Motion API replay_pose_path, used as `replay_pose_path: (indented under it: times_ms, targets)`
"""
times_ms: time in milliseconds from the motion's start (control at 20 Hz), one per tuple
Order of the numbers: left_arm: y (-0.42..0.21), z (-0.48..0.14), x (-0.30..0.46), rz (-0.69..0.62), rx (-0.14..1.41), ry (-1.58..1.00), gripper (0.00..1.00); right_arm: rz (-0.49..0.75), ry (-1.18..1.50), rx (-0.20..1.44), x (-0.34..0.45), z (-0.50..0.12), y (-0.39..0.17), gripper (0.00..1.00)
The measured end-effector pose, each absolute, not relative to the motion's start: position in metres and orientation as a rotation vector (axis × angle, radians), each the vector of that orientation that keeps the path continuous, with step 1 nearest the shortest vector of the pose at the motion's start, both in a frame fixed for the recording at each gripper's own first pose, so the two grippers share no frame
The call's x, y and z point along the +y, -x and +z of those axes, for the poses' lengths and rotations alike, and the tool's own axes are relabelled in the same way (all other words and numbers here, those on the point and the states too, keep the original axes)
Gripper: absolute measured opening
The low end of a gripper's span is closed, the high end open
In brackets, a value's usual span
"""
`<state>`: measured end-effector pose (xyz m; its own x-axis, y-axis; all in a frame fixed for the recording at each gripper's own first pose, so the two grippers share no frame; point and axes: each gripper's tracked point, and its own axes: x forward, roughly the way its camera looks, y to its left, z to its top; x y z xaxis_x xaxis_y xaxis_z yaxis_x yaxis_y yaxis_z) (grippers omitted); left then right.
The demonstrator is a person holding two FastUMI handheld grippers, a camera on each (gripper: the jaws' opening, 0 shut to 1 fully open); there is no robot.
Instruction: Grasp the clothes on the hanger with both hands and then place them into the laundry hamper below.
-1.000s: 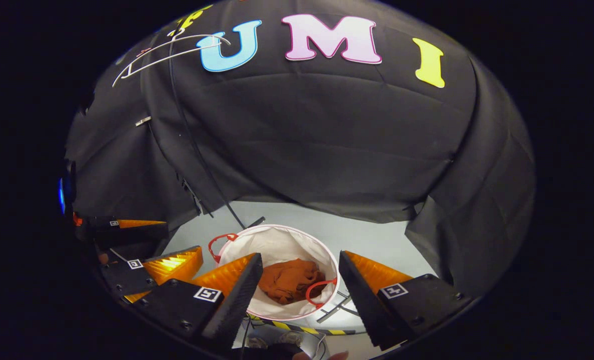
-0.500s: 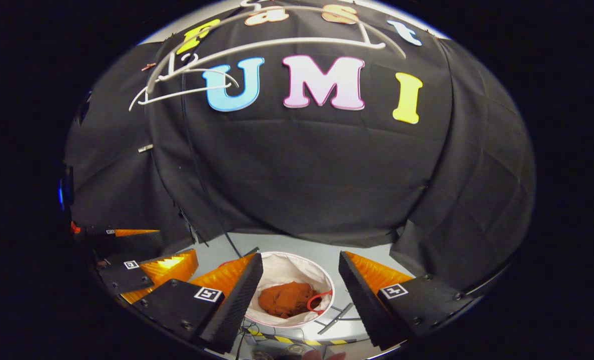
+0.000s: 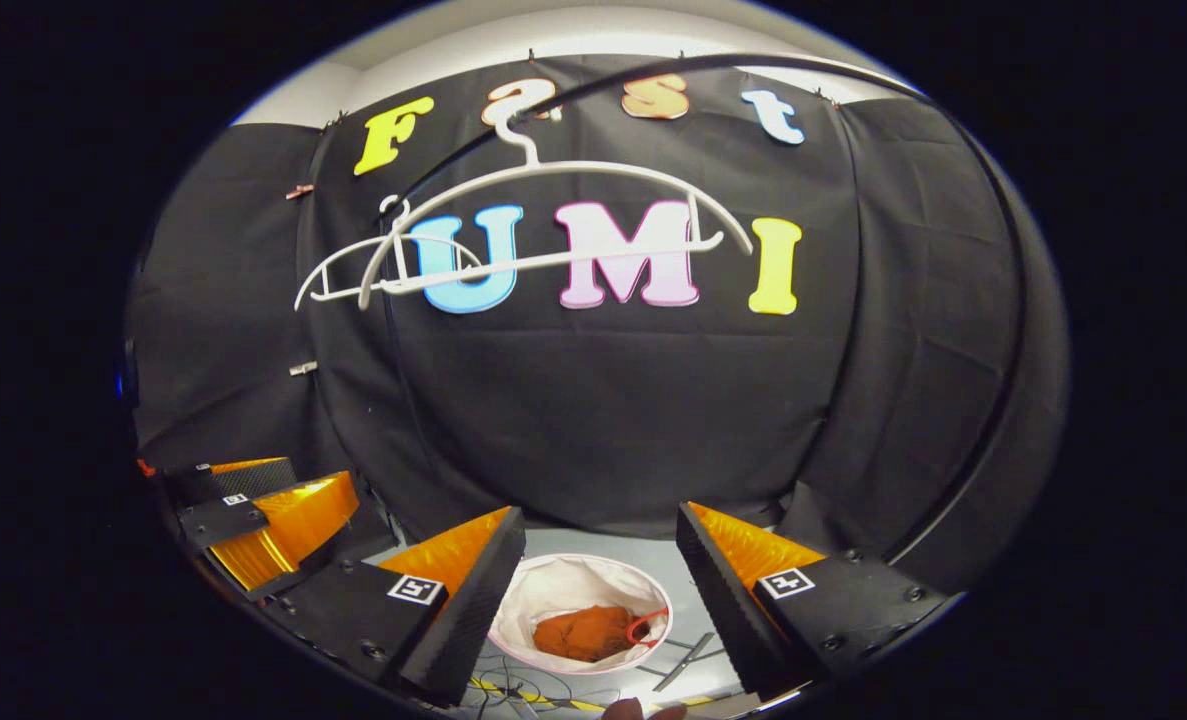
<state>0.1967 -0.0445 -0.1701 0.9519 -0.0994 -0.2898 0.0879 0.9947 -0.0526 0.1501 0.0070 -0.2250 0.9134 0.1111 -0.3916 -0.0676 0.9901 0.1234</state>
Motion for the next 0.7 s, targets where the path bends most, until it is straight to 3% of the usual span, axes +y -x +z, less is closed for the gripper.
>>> replay_pose_path:
  times_ms: [550, 700]
  targets:
    - [-0.133, -0.055, -0.016, -0.102, 0.074, 0.022, 0.98, 0.039, -0.089, 0.175, 0.008, -0.095, -0.103, 1.0]
    - [-0.119, -0.043, -0.007, -0.084, 0.039, -0.039, 0.94, 0.031, -0.1, 0.134, 0.005, -0.074, -0.092, 1.0]
